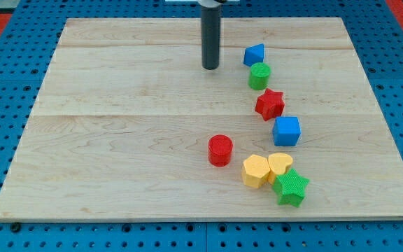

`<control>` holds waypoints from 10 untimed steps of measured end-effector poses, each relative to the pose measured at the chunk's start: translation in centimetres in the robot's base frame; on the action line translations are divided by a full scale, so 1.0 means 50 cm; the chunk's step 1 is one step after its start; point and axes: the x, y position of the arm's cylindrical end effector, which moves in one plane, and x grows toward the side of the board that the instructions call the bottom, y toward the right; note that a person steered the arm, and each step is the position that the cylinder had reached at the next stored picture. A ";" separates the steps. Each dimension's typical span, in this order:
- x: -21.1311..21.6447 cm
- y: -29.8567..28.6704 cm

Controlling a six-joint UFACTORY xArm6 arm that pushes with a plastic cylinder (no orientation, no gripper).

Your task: Move the green star to the right side of the yellow heart

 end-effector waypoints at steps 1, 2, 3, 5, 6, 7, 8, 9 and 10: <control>-0.007 0.092; -0.033 0.144; -0.057 0.144; -0.063 0.111; -0.025 0.142; -0.009 0.200; -0.009 0.286; -0.059 0.330; -0.137 0.326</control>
